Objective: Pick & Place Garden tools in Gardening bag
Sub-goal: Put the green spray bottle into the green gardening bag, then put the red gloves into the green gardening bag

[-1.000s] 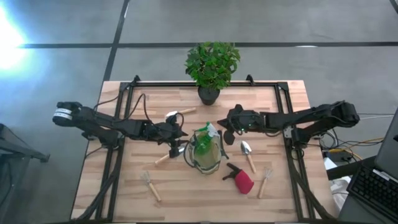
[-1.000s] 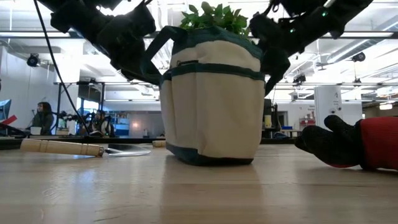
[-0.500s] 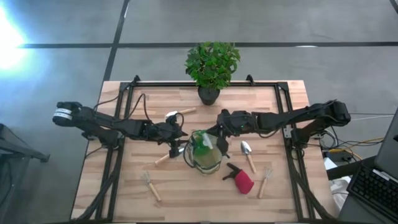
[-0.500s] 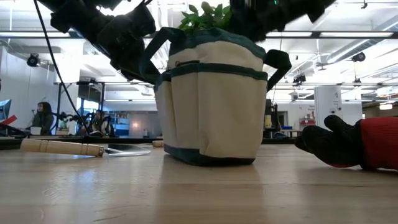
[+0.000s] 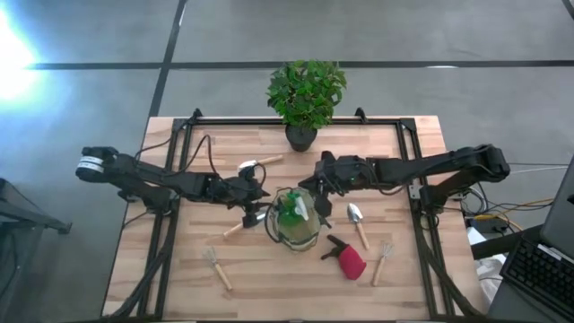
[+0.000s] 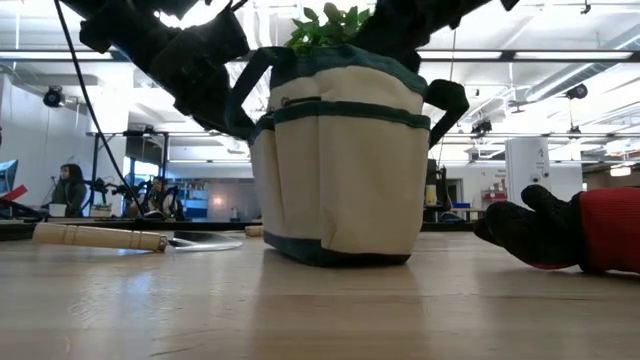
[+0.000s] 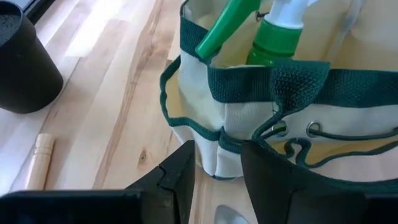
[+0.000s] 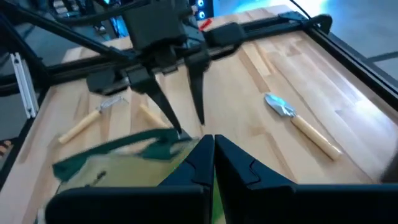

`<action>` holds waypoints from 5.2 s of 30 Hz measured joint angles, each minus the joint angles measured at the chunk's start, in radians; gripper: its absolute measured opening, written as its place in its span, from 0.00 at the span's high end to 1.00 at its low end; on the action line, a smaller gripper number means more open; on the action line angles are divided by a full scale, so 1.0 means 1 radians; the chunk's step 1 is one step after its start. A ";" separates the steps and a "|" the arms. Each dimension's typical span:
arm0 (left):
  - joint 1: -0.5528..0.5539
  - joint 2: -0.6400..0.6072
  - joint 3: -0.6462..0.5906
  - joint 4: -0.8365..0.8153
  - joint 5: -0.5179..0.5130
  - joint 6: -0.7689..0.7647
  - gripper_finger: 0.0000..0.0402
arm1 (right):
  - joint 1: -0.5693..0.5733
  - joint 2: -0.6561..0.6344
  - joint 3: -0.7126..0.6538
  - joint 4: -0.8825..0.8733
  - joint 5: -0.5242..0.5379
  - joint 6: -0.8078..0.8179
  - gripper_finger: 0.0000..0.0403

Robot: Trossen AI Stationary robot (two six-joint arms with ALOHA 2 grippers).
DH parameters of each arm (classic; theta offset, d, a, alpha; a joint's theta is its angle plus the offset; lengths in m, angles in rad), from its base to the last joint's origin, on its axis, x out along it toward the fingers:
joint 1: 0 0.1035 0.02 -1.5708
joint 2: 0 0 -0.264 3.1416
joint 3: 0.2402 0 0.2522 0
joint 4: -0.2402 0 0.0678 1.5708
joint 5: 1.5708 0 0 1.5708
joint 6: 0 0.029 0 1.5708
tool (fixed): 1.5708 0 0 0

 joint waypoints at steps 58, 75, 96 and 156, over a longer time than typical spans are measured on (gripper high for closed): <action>0.001 -0.248 -0.001 -0.121 -0.163 0.102 0.67 | 0.253 0.182 -0.066 0.018 0.070 -0.123 0.98; 0.001 -0.248 -0.001 -0.122 -0.163 0.103 0.67 | 0.251 0.195 0.005 0.014 0.315 -0.237 0.98; 0.001 -0.294 -0.001 -0.195 -0.193 0.107 0.68 | 0.325 0.060 0.307 -0.785 0.139 0.289 0.98; 0.000 -0.294 -0.001 -0.265 -0.188 0.069 0.69 | 0.560 0.485 0.268 -0.763 0.177 0.562 0.93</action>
